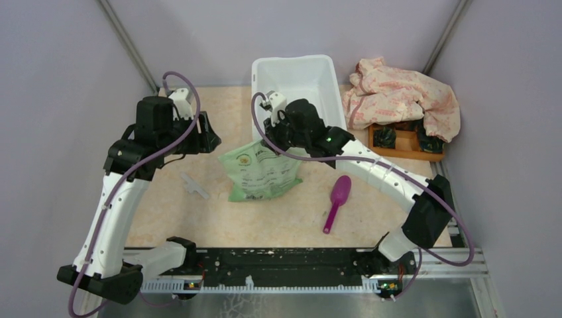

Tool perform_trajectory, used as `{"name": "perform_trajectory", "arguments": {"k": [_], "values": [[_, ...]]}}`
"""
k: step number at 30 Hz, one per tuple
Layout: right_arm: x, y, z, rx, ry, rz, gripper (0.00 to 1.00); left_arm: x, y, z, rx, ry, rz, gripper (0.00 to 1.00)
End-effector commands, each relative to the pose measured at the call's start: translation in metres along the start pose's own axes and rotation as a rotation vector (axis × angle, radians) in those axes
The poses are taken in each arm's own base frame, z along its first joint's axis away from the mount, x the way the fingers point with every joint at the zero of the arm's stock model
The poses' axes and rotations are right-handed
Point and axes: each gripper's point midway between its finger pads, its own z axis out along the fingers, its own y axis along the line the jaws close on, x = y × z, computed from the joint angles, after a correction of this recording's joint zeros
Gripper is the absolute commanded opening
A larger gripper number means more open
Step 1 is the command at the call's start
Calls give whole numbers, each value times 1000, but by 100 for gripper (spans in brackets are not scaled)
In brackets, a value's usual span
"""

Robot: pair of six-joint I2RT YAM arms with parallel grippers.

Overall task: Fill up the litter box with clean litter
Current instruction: Open the cat litter bag at the center of the board.

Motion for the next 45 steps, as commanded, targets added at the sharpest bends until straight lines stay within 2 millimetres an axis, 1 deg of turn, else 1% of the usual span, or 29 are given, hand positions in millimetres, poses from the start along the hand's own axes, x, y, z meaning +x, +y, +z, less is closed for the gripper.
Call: {"name": "perform_trajectory", "arguments": {"k": [1, 3, 6, 7, 9, 12, 16, 19, 23, 24, 27, 28, 30, 32, 33, 35, 36, 38, 39, 40, 41, 43, 45], "values": [[-92, 18, -33, 15, -308, 45, 0, -16, -8, -11, 31, -57, -16, 66], [-96, 12, -35, 51, -324, 91, 0, -16, -9, -10, 36, -57, -23, 67], [-106, 8, -42, 81, -374, 157, 0, -17, -11, -10, 46, -58, -32, 67], [-112, 9, -44, 77, -389, 173, 0, -18, -11, -10, 45, -61, -33, 67], [-122, 2, -49, 124, -418, 201, 0, -22, -12, -11, 43, -68, -35, 67], [-137, -1, -56, 148, -456, 219, 0, -26, -11, -13, 35, -80, -37, 68], [-152, 3, -57, 132, -477, 236, 0, -28, -9, -12, 22, -84, -50, 68], [-163, 11, -59, 110, -498, 243, 0, -28, -8, -10, 13, -80, -59, 68], [-166, 23, -54, 79, -489, 240, 0, -28, -8, -8, 13, -79, -61, 69], [-164, 27, -52, 70, -485, 245, 0, -27, -7, -6, 11, -76, -61, 69], [-146, 35, -43, 38, -453, 268, 0, -24, -6, -3, 10, -66, -62, 69], [-143, 39, -43, 22, -451, 274, 0, -23, -6, -2, 11, -64, -62, 69], [-122, 39, -38, 21, -405, 264, 0, -20, -6, 0, 12, -58, -63, 69], [-106, 37, -44, 33, -370, 208, 0, -16, -7, 2, 22, -50, -63, 69], [-98, 31, -49, 56, -349, 170, 0, -15, -8, 3, 32, -48, -63, 69], [-83, 12, -58, 79, -292, 105, 18, -10, -9, 6, 48, -40, -64, 68], [-77, 3, -65, 70, -271, 96, 23, -8, -9, 8, 51, -37, -66, 68], [-69, -19, -86, 94, -264, 91, 26, -4, -11, 13, 66, -29, -70, 68], [-66, -28, -96, 106, -270, 76, 17, -3, -12, 14, 71, -27, -70, 67], [-61, -35, -103, 120, -263, 58, 4, -3, -13, 15, 77, -25, -72, 67], [-57, -42, -108, 144, -254, 42, 0, -3, -14, 16, 84, -25, -71, 67], [-47, -50, -111, 156, -210, 15, 0, -3, -15, 18, 91, -23, -73, 67], [-39, -53, -109, 148, -171, -3, 0, -3, -16, 20, 98, -18, -71, 66]]}}
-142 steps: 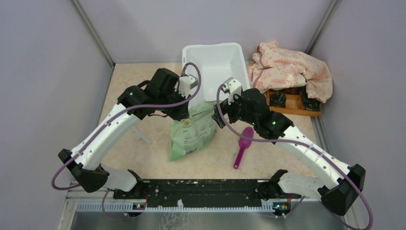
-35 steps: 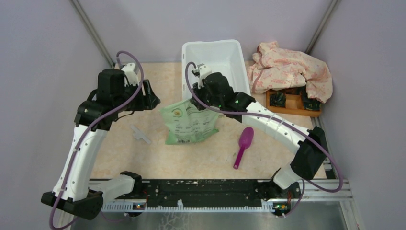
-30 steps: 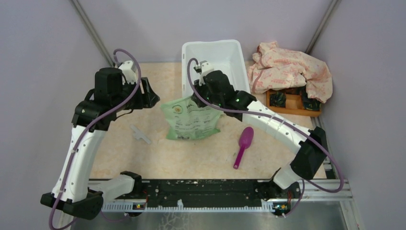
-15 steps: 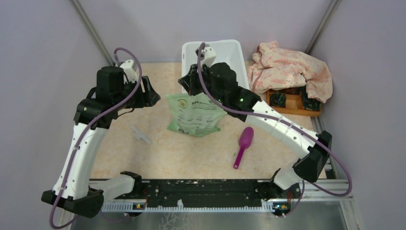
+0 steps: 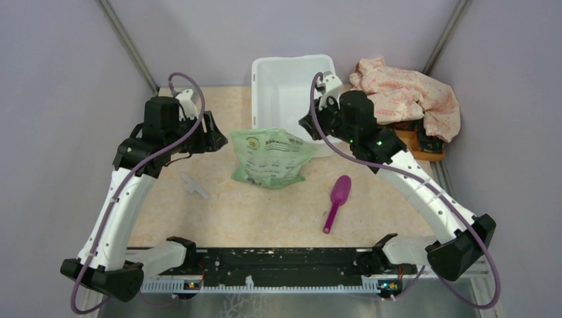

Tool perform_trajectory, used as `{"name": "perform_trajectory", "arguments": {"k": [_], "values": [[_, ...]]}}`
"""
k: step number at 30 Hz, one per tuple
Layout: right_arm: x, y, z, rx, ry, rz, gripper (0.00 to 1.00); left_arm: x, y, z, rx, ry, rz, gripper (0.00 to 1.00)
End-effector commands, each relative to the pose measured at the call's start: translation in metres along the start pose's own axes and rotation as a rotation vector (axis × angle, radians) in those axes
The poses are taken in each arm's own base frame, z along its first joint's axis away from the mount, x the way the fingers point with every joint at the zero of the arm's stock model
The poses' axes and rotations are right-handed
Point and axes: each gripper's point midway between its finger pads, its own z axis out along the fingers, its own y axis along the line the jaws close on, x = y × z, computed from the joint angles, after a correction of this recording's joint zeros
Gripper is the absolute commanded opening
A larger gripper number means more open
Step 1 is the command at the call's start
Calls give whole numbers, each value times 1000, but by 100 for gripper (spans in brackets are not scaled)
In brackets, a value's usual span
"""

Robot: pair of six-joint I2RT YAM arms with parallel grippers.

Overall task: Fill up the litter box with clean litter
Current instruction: Open the cat litter bag at the center of the board.

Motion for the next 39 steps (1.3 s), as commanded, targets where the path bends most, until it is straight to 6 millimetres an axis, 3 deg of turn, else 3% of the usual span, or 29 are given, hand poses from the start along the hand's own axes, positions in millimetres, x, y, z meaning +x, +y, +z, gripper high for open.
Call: {"name": "perform_trajectory", "arguments": {"k": [1, 7, 13, 39], "values": [[-2, 13, -16, -104, 15, -123, 0, -11, -10, 0, 54, -40, -4, 66], [20, 23, -11, -185, 95, -133, 0, -10, -9, 3, 51, -32, -2, 66], [34, 10, 0, -146, 138, -174, 0, -9, -11, 7, 61, -23, -5, 65], [61, -12, 54, -79, 194, -154, 0, -1, -8, 19, 69, -8, -4, 65]]}}
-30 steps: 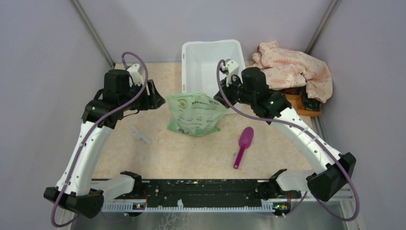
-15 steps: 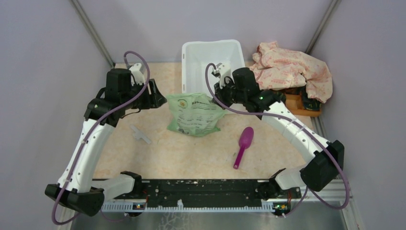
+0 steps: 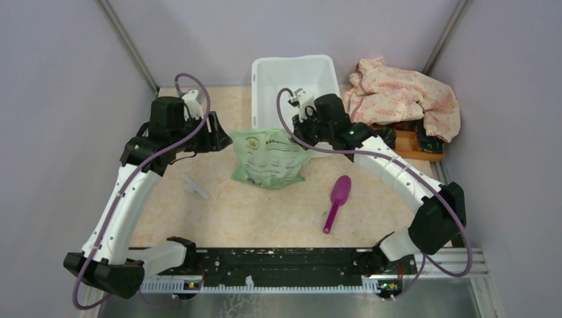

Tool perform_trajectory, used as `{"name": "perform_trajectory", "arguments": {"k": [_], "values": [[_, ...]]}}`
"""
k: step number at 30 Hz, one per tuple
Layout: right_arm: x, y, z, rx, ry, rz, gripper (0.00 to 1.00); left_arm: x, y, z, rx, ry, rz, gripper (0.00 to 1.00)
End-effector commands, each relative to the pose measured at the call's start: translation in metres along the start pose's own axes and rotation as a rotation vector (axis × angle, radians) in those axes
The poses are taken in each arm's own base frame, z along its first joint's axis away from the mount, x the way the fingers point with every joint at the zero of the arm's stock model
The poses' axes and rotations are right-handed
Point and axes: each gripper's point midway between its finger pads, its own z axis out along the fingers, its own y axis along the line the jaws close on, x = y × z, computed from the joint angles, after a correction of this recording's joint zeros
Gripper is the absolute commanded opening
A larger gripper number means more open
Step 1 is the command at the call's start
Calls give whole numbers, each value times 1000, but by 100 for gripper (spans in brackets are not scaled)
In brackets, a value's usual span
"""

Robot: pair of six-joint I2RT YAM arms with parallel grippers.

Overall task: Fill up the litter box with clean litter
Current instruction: Open the cat litter bag at the center of the board.

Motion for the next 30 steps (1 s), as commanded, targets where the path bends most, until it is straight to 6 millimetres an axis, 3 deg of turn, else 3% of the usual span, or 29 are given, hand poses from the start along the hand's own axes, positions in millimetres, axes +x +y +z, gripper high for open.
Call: {"name": "perform_trajectory", "arguments": {"k": [1, 6, 11, 17, 23, 30], "values": [[-19, -6, 7, 29, -65, -20, 0, -5, -2, 2, 17, -23, -5, 65], [-24, -11, 14, 41, -61, -40, 0, -4, -2, 4, 19, -19, -4, 65], [-25, -13, 22, 19, -2, -119, 15, -4, -2, 4, 20, -16, -1, 65], [-10, -16, 20, -24, 81, -285, 26, -5, 3, 2, -7, -13, 1, 65], [-13, -23, 18, 2, 32, -431, 27, 5, 13, 2, -60, 5, -51, 67], [-10, -37, 32, 56, 47, -450, 22, 30, 16, 9, -41, 47, -79, 65]]}}
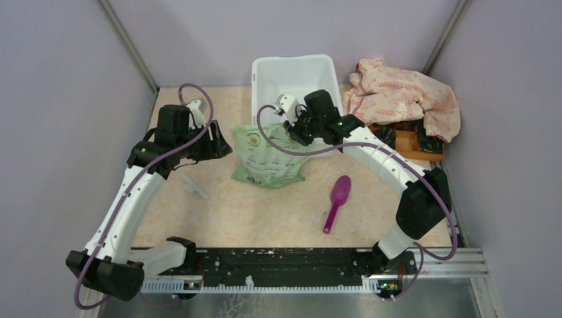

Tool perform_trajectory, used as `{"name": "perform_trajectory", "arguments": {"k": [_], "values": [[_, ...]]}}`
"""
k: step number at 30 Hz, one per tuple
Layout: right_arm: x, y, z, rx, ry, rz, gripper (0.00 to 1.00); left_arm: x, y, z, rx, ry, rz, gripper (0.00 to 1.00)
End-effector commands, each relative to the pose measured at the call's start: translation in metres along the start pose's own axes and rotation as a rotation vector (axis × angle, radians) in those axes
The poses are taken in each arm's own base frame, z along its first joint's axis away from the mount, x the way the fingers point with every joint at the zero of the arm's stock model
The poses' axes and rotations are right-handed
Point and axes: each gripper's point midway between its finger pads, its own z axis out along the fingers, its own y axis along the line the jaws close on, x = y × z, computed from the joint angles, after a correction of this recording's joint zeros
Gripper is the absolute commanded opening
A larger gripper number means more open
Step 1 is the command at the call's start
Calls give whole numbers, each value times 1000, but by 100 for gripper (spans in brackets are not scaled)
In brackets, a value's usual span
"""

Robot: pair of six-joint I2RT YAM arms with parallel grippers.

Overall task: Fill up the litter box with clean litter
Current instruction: Open the cat litter bag at the center of the board.

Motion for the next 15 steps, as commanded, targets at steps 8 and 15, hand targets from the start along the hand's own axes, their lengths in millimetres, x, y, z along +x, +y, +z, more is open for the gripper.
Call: {"name": "perform_trajectory", "arguments": {"k": [8, 15], "values": [[-33, 9, -29, -19, -131, -5, 28, 7, -2, 0, 25, 10, -18, 65], [-57, 20, -70, -19, -251, 12, 33, 8, -2, -1, 28, 9, -14, 64]]}}
